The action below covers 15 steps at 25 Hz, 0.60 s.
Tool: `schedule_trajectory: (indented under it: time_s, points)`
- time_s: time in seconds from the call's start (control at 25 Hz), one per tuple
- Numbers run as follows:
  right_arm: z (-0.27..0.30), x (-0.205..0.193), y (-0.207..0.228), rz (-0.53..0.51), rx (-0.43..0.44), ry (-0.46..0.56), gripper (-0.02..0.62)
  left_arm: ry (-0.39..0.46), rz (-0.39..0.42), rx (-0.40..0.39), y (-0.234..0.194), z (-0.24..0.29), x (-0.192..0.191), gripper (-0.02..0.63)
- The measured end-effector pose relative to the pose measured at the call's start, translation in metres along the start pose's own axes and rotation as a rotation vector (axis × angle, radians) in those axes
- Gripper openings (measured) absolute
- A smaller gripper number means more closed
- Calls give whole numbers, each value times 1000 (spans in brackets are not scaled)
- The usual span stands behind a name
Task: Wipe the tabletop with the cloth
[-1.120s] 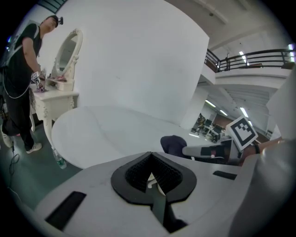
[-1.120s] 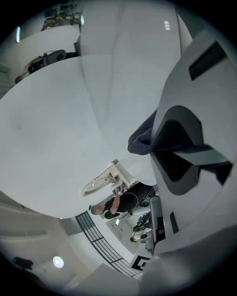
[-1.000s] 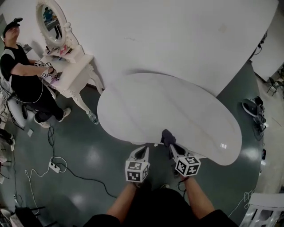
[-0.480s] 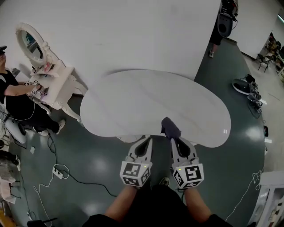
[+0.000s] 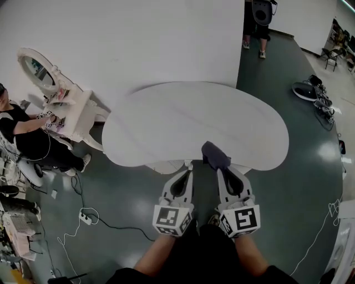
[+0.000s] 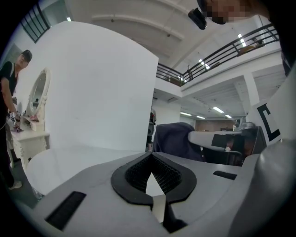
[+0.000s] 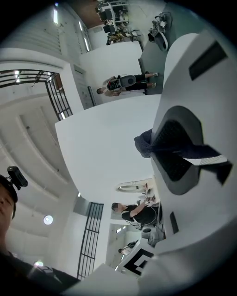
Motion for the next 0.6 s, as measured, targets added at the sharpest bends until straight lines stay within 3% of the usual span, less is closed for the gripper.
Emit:
schedule_trajectory:
  time_s: [0.6]
  points:
    - [-35, 4, 12, -5, 39, 21, 32, 28, 44, -24, 49, 7, 11, 8]
Point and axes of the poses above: the fingertips, and each gripper's own axes: z forward along the fingers, y to its right, x out of its top, the point moved 8 cm from there along -z, backward along the fingers, and after that the axes turned 12 degrees about z, right-handed, at the moved point
